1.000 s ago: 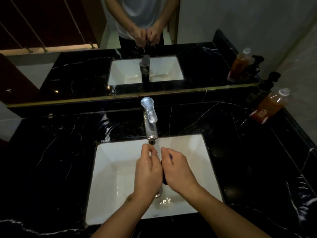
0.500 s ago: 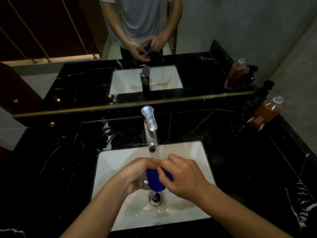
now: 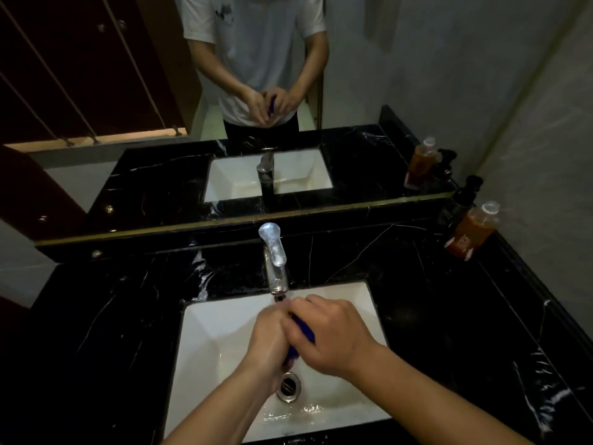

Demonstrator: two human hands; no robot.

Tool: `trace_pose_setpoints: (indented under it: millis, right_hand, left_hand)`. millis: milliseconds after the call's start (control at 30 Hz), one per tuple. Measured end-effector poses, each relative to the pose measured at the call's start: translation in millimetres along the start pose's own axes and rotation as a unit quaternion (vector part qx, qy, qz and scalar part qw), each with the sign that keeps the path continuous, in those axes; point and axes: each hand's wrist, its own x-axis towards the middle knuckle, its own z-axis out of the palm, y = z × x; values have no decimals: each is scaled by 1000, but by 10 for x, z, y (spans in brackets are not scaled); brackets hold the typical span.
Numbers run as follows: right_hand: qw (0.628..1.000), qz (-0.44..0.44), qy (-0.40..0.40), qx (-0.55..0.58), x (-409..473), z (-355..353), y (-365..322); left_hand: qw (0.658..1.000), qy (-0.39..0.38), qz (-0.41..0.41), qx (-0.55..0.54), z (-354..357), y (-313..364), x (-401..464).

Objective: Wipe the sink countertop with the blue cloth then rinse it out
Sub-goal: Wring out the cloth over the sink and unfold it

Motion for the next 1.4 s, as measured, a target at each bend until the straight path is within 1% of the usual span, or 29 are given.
trace_pose_setpoints:
  millis: [67, 100, 167, 233, 333, 433, 467, 533, 600, 667, 767, 800, 900, 967, 1067, 1100, 1133, 1167, 1200, 1267, 1300, 1333, 1367, 1400]
  right_hand:
    - [998, 60, 19, 19, 50, 25, -94]
    - [993, 105, 15, 46, 73, 43, -151]
    - [966, 215, -13, 146, 96, 108, -244]
    - [916, 310, -38, 251, 99, 192, -301]
    - [846, 404, -70, 340, 115, 209, -370]
    - [750, 490, -114, 430, 113, 162, -375]
    - [716, 508, -129, 461, 102, 144, -368]
    - [659, 528, -159, 511, 78, 132, -357]
    - [612, 547, -183, 542, 56, 122, -360]
    - [572, 561, -199, 565, 49, 115, -358]
    - [531, 573, -231, 580, 64, 132, -330]
    - [522, 577, -242, 580, 64, 141, -321]
    - [506, 580, -292, 568, 33, 157, -313]
    - [496, 572, -334, 561, 0, 150, -283]
    - [496, 559, -374, 550, -21, 132, -235]
    - [504, 557, -373, 544, -17, 119, -249]
    - [519, 559, -364, 535, -9, 113, -280]
    - [544, 558, -344, 524, 0, 113, -313]
    - [585, 550, -312, 507, 3, 120, -344]
    - [693, 506, -246, 451, 8, 119, -399]
    - [739, 473, -226, 423, 10, 111, -409]
    - [777, 441, -209, 398, 5, 95, -409]
    - [808, 416, -190, 372, -3, 70, -399]
    - [830, 399, -167, 352, -16, 37, -385]
  left_hand:
    - [995, 55, 80, 5, -9, 20, 42]
    - [989, 86, 117, 7, -28, 14, 62]
    - [975, 133, 178, 20, -74, -29, 76]
    - [962, 155, 220, 39, -111, -96, 51]
    - [935, 166, 297, 95, -144, -168, 6]
    - [903, 165, 368, 147, -162, -213, 45]
    - [893, 163, 387, 164, -173, -219, 60]
    - [872, 141, 422, 206, -207, -219, 66]
    - [845, 113, 457, 254, -256, -221, 62]
    - [810, 96, 495, 300, -317, -186, 62]
    - [751, 72, 545, 365, -375, -106, 72]
    - [739, 58, 553, 380, -385, -98, 80]
    - [720, 21, 555, 416, -417, -135, 78]
    - [696, -1, 562, 446, -421, -159, 55]
    - [649, -35, 586, 484, -425, -147, 32]
    - [641, -38, 588, 492, -437, -147, 35]
    - [640, -35, 585, 496, -456, -157, 48]
    - [650, -25, 576, 495, -477, -172, 72]
    - [669, -8, 561, 488, -501, -193, 97]
    - [729, 42, 514, 449, -551, -252, 125]
    - [770, 61, 485, 411, -563, -274, 118]
    - [817, 72, 445, 359, -562, -271, 93]
    - [866, 73, 396, 296, -547, -253, 51]
    - [908, 68, 345, 228, -528, -237, 16]
